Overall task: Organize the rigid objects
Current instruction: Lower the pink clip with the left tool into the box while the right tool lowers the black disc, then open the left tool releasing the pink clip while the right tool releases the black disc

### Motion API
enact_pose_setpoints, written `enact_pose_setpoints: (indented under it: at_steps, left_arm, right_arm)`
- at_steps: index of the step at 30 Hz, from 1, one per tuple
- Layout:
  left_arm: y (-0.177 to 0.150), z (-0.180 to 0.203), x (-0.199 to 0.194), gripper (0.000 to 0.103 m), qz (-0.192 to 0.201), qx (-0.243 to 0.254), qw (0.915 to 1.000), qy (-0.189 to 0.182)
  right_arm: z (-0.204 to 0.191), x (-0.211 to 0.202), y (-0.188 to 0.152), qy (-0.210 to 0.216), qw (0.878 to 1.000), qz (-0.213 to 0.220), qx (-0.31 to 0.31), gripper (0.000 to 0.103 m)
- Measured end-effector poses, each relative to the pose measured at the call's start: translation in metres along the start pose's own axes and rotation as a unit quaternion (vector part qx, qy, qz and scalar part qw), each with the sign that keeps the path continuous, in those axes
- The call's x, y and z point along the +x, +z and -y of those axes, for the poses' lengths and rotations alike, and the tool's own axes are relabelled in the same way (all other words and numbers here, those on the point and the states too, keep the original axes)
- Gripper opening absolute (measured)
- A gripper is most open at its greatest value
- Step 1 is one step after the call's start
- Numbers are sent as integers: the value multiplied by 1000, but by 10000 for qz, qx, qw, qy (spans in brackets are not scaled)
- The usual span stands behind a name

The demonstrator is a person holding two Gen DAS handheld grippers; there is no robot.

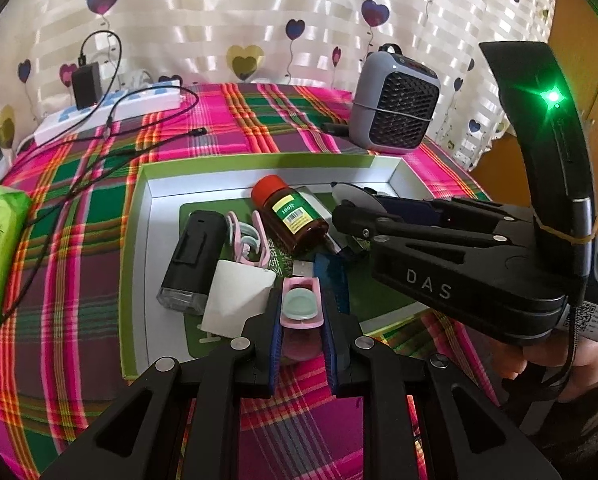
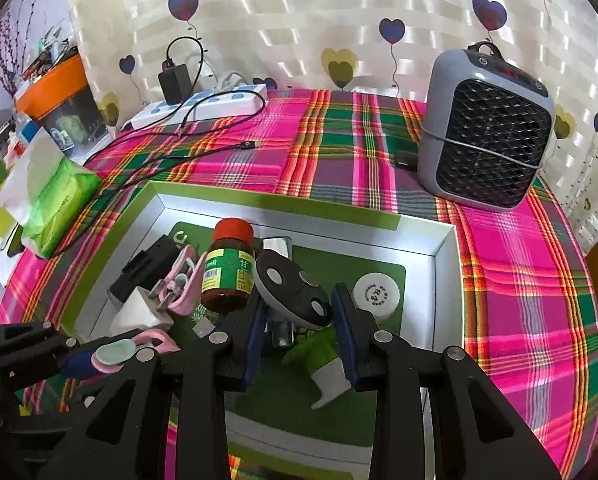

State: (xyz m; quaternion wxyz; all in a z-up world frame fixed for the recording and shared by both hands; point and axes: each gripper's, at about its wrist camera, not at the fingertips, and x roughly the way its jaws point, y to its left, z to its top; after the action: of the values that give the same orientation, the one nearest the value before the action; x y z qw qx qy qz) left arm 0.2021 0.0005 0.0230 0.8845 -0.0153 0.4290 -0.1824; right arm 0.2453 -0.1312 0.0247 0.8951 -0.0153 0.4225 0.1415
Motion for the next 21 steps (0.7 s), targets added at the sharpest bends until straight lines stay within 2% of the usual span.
enact_pose_setpoints:
  at_steps: [21]
  left_arm:
    - [1, -1, 0, 18, -31, -6, 9999, 111]
  right_arm:
    - [0, 8, -2, 24, 9999, -134, 86, 34]
